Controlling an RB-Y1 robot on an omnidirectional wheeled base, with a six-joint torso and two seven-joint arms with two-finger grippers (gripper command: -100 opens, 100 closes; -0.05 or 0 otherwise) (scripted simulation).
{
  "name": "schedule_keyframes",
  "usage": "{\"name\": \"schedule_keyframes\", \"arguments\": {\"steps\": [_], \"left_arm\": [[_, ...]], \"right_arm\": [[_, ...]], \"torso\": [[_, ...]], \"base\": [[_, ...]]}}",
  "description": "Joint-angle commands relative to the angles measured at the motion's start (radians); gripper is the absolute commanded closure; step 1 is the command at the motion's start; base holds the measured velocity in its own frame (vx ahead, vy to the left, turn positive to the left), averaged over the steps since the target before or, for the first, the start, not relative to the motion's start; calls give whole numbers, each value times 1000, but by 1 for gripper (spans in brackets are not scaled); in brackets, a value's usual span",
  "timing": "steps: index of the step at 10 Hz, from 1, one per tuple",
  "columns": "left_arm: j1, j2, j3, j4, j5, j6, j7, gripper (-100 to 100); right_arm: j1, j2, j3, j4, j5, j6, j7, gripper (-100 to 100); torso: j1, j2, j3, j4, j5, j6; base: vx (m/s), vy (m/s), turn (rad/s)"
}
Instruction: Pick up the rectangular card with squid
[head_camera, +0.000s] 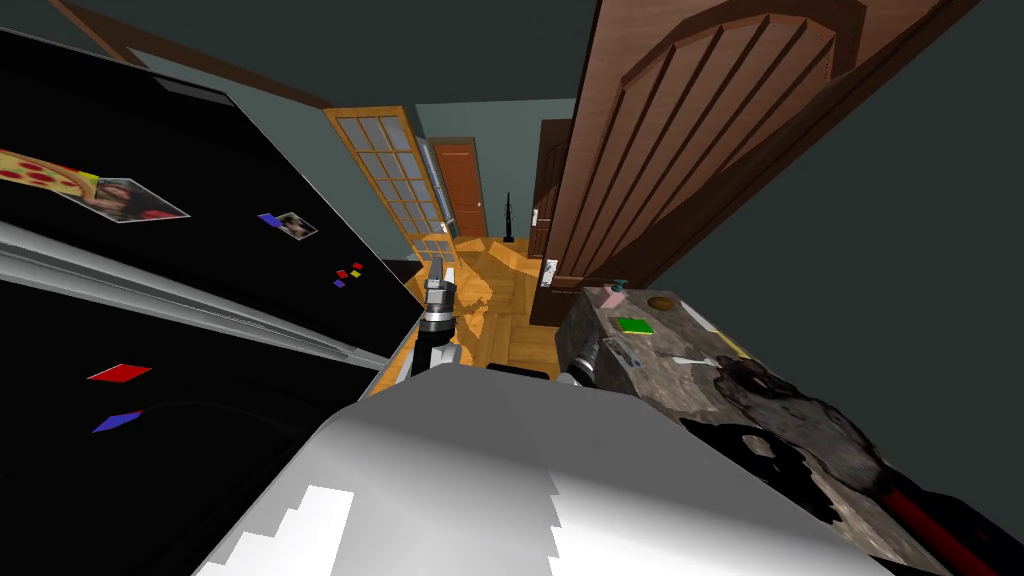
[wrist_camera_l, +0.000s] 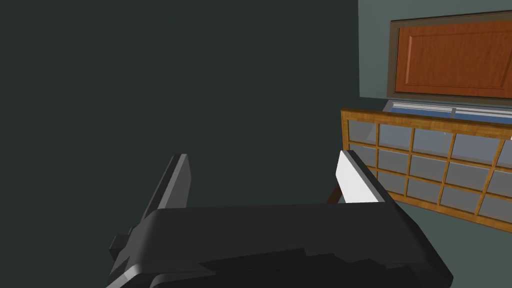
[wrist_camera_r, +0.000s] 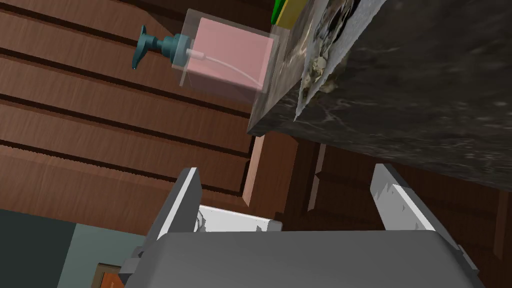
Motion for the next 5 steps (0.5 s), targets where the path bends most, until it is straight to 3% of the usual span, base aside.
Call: {"name": "schedule_keyframes", "arguments": {"steps": [1,4,5], "left_arm": [[0,0,0,0,0,0,0,0],[0,0,0,0,0,0,0,0],[0,0,0,0,0,0,0,0]], "right_arm": [[-2,-4,3,15,50,50,50,-100],[-2,-4,3,15,129,137,146,-100],[-2,-4,3,15,129,137,178,-100]], "torso": [[0,0,0,0,0,0],[-2,-5,-3,-1,0,0],[-1,-5,-3,-1,0,0]], "base": [[-12,-4,-15],[9,-6,1],[0,0,0]]}}
